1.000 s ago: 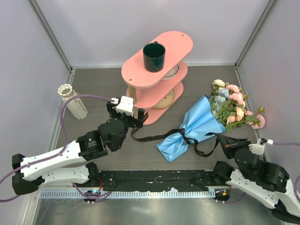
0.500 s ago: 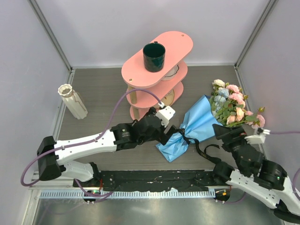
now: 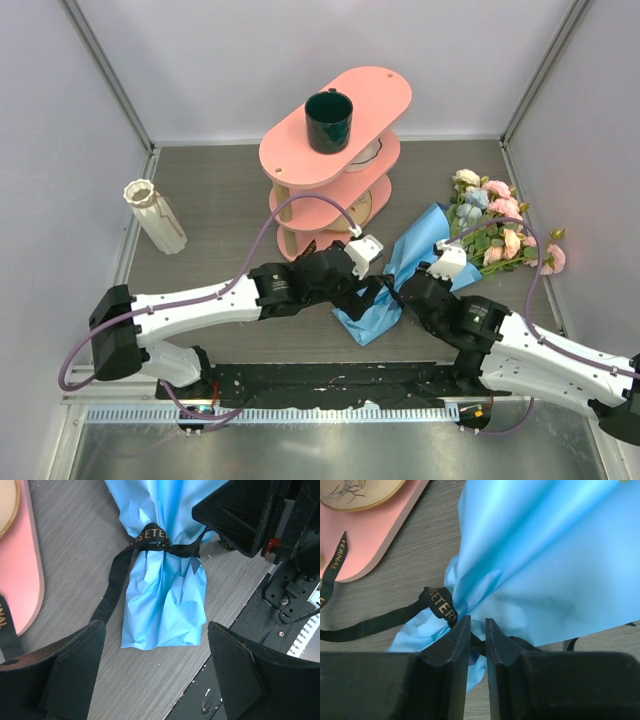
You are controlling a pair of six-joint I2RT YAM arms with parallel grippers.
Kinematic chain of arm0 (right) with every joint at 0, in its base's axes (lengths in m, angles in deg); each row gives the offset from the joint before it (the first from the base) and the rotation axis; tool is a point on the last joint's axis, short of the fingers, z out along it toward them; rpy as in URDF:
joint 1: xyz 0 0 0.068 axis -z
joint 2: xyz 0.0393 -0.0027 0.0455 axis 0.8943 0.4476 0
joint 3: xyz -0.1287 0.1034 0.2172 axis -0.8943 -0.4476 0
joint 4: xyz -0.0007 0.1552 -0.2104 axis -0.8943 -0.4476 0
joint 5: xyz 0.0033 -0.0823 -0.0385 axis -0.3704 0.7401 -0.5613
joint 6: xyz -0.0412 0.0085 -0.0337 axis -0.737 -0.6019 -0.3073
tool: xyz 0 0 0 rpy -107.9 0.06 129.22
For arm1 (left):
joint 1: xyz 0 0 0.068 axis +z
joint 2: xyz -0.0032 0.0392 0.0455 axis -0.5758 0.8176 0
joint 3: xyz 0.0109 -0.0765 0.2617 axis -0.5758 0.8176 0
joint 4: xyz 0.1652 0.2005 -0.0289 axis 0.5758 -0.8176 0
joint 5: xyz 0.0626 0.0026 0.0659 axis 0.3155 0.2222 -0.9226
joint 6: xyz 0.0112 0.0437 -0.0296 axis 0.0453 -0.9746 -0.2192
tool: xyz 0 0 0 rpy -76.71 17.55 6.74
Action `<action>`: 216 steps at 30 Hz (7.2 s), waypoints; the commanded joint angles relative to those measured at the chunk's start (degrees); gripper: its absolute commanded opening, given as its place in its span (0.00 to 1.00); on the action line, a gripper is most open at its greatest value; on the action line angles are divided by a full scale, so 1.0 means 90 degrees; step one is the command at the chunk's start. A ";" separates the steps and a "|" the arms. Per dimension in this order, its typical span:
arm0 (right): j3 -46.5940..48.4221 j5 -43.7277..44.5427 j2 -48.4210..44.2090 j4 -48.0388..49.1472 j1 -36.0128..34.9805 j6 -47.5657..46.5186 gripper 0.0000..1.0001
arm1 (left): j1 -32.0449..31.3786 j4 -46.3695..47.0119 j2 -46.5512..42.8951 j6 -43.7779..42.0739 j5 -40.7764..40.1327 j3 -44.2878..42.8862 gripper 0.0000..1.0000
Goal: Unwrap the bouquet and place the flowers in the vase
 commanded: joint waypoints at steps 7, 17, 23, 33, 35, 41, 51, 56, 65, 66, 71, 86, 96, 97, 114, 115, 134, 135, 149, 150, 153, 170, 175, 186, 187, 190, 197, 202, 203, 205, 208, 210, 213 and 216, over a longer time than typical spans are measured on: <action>-0.0703 -0.0970 -0.0635 0.0814 -0.0001 -0.0174 0.15 | 0.0032 0.0029 0.0706 0.0406 0.0398 -0.0411 0.67; -0.1103 -0.1976 -0.0812 0.1116 -0.0001 0.0060 0.14 | 0.0119 0.0058 0.1526 0.0807 0.0954 -0.0587 0.51; -0.1222 -0.2016 -0.0782 0.1147 -0.0001 0.0217 0.14 | 0.0256 0.0107 0.1898 0.1022 0.1365 -0.0617 0.44; -0.0431 -0.0855 -0.0967 0.0463 0.0009 0.0090 0.26 | 0.0305 0.0107 0.2035 0.1197 0.1462 -0.0607 0.39; -0.0314 -0.0727 -0.0929 0.0473 -0.0001 -0.0085 0.29 | 0.0315 0.0107 0.2064 0.1237 0.1511 -0.0617 0.39; -0.0157 -0.0492 -0.0402 0.0492 0.0009 -0.0349 0.34 | 0.0334 0.0097 0.2094 0.1295 0.1560 -0.0636 0.39; -0.0411 -0.0931 0.0341 0.1048 0.0106 -0.0613 0.30 | 0.0363 0.0088 0.2211 0.1373 0.1628 -0.0656 0.39; -0.0606 -0.1166 0.0565 0.1439 0.0233 -0.0760 0.30 | 0.0364 0.0097 0.2328 0.1451 0.1726 -0.0656 0.39; -0.0596 -0.1127 0.0800 0.1479 0.0331 -0.0779 0.30 | 0.0364 0.0107 0.2416 0.1500 0.1795 -0.0656 0.38; -0.0606 -0.1127 0.0810 0.1488 0.0350 -0.0750 0.31 | 0.0364 0.0097 0.2416 0.1491 0.1785 -0.0656 0.38; -0.0694 -0.1321 0.0966 0.1644 0.0448 -0.0760 0.37 | 0.0364 0.0117 0.2406 0.1500 0.1804 -0.0656 0.38; -0.0480 -0.1166 0.1152 0.1674 0.0448 -0.0964 0.09 | 0.0364 0.0088 0.2533 0.1539 0.1834 -0.0656 0.38; -0.0264 -0.0902 0.0595 0.1518 0.0448 -0.0955 0.01 | 0.0364 -0.0107 0.2816 0.1627 0.1775 -0.0773 0.37; -0.0255 -0.0893 0.0537 0.1450 0.0448 -0.0907 0.01 | 0.0364 -0.0127 0.2826 0.1637 0.1765 -0.0783 0.37; -0.0069 -0.0960 -0.0313 0.1038 0.0448 -0.0837 0.01 | 0.0412 -0.0245 0.3080 0.1705 0.1775 -0.0871 0.36; -0.0108 -0.1125 -0.0313 0.1068 0.0448 -0.0818 0.03 | 0.0412 -0.0244 0.3070 0.1705 0.1775 -0.0871 0.36; -0.0275 -0.1372 -0.0666 0.0737 0.0487 -0.0719 0.37 | 0.0432 -0.0206 0.2972 0.1676 0.1775 -0.0880 0.36; -0.0226 -0.1284 -0.0549 0.0756 0.0507 -0.0779 0.37 | 0.0432 -0.0205 0.2963 0.1676 0.1765 -0.0880 0.36; 0.0019 -0.1567 0.0985 0.0961 0.0526 -0.1326 0.39 | 0.0451 -0.0186 0.2992 0.1715 0.1853 -0.0880 0.36; 0.0019 -0.1547 0.1005 0.1000 0.0536 -0.1336 0.38 | 0.0451 -0.0176 0.2992 0.1715 0.1863 -0.0880 0.36; -0.0059 -0.1576 0.1063 0.1126 0.0604 -0.1355 0.37 | 0.0451 -0.0176 0.2992 0.1715 0.1863 -0.0880 0.36; -0.0158 -0.1684 0.0976 0.1254 0.0692 -0.1297 0.10 | 0.0481 -0.0176 0.3050 0.1764 0.1892 -0.0871 0.36; -0.0089 -0.1596 0.0586 0.0981 0.0702 -0.1199 0.05 | 0.0539 -0.0176 0.3109 0.1813 0.1960 -0.0880 0.36; 0.0360 -0.1430 -0.0118 0.0493 0.0692 -0.1160 0.01 | 0.0588 -0.0166 0.3246 0.1891 0.2078 -0.0880 0.36; 0.0438 -0.1410 -0.0157 0.0463 0.0683 -0.1160 0.01 | 0.0588 -0.0166 0.3236 0.1891 0.2078 -0.0880 0.36; 0.0652 -0.1342 -0.0283 0.0278 0.0692 -0.1219 0.01 | 0.0588 -0.0176 0.3246 0.1872 0.2029 -0.0880 0.35; 0.1434 -0.1020 -0.0528 0.0053 0.0692 -0.1462 0.01 | 0.0608 -0.0176 0.3275 0.1881 0.2068 -0.0880 0.36; 0.2361 -0.0552 -0.0577 0.0023 0.0692 -0.1892 0.01 | 0.0608 -0.0176 0.3265 0.1891 0.2087 -0.0880 0.36; 0.2517 -0.0454 -0.0567 0.0023 0.0692 -0.2008 0.01 | 0.0598 -0.0176 0.3265 0.1891 0.2087 -0.0880 0.36; 0.3054 -0.0259 -0.0528 0.0053 0.0692 -0.2349 0.01 | 0.0598 -0.0176 0.3227 0.1872 0.2029 -0.0890 0.36; 0.3952 0.0093 -0.0353 0.0111 0.0692 -0.2915 0.01 | 0.0598 -0.0166 0.3178 0.1871 0.2039 -0.0871 0.36; 0.4691 0.0230 -0.0158 0.0199 0.0692 -0.3229 0.01 | 0.0598 -0.0157 0.3158 0.1881 0.2068 -0.0880 0.36; 0.5707 0.0260 0.0115 0.0355 0.0692 -0.3834 0.01 | 0.0598 -0.0157 0.3139 0.1881 0.2058 -0.0871 0.36; 0.6732 0.0153 0.0369 0.0530 0.0692 -0.4323 0.01 | 0.0598 -0.0147 0.3138 0.1891 0.2097 -0.0880 0.35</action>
